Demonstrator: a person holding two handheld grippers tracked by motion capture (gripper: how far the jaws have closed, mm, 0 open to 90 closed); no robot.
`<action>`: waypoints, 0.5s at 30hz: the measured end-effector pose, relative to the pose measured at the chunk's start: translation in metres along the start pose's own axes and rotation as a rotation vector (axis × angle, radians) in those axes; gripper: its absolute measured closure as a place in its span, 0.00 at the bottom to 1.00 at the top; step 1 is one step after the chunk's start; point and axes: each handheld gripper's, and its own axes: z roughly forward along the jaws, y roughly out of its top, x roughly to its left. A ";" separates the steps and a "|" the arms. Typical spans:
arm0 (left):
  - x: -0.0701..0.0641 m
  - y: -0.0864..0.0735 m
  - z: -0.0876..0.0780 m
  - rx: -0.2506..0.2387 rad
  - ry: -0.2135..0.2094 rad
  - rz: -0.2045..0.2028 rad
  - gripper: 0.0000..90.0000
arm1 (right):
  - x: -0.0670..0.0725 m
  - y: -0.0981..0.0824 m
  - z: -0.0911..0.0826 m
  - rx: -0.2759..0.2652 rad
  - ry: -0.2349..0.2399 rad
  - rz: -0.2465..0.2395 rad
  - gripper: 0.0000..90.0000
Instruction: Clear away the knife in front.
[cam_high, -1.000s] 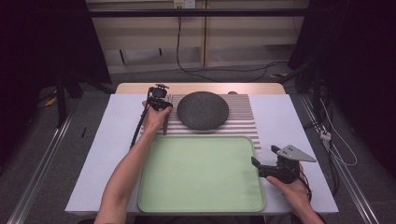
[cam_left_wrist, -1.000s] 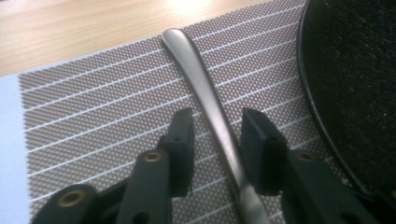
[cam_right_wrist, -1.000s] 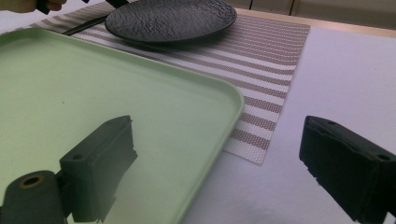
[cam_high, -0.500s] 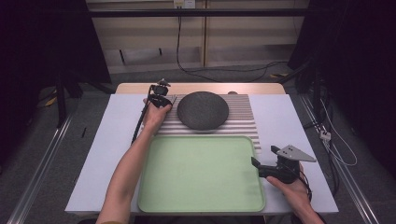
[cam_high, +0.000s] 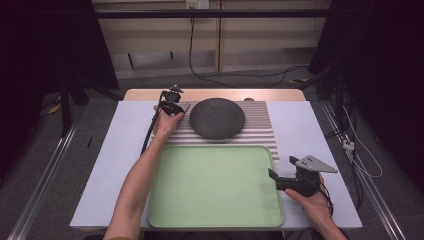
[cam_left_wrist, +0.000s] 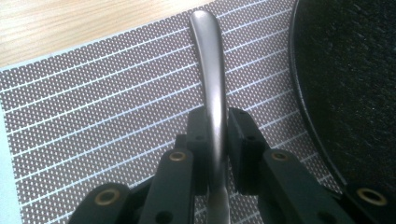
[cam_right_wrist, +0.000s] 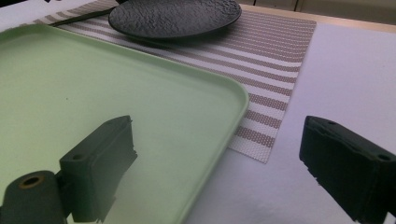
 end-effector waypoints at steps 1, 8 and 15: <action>0.000 0.001 0.000 0.004 0.000 0.005 0.89 | 0.000 0.000 0.000 0.003 0.001 -0.002 0.11; 0.001 0.001 -0.002 0.020 0.003 0.022 0.89 | 0.000 0.000 -0.001 0.007 0.004 0.000 0.11; 0.004 0.001 -0.008 0.012 -0.010 0.037 0.89 | 0.001 0.000 0.000 0.011 0.006 0.000 0.11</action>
